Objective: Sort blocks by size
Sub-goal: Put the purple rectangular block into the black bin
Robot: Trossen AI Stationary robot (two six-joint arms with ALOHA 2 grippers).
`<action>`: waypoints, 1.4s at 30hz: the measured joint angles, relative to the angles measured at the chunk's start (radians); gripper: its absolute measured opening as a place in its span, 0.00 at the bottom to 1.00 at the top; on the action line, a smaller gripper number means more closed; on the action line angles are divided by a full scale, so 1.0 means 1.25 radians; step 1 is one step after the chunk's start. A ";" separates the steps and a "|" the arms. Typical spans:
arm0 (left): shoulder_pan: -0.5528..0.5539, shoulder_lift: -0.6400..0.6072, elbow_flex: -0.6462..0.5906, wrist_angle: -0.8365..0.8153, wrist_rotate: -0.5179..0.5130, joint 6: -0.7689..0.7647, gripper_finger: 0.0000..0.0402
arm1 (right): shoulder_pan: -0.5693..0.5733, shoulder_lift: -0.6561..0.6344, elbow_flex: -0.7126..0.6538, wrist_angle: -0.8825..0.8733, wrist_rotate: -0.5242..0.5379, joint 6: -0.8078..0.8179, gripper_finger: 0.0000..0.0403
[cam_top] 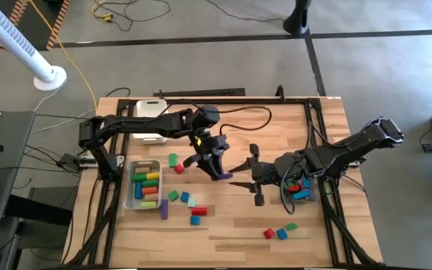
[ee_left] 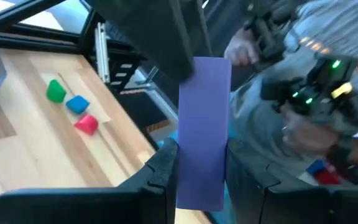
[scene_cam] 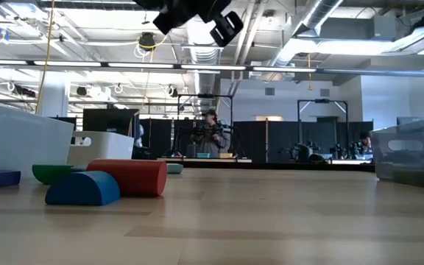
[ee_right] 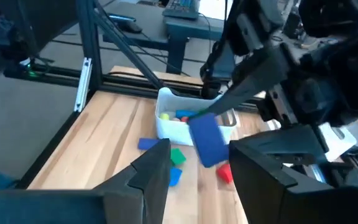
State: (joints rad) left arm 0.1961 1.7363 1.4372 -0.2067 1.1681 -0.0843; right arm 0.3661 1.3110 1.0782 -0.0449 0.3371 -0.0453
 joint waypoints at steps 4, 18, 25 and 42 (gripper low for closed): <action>0.011 0.011 0.000 0.041 0.031 -0.050 0.23 | -0.006 0.016 0.002 0.012 0.007 0.007 0.48; 0.005 0.027 0.000 0.042 0.078 -0.080 0.23 | -0.012 0.042 0.001 0.058 0.004 -0.014 0.36; 0.004 0.027 0.000 0.040 0.088 -0.086 0.23 | -0.012 0.042 0.001 0.060 0.001 -0.019 0.21; 0.028 0.027 0.000 0.024 -0.015 -0.119 0.64 | 0.008 0.039 0.050 -0.194 0.003 0.243 0.21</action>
State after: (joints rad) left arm 0.2313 1.7695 1.4368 -0.1762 1.1488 -0.2335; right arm 0.3760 1.3598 1.1414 -0.2871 0.3403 0.2578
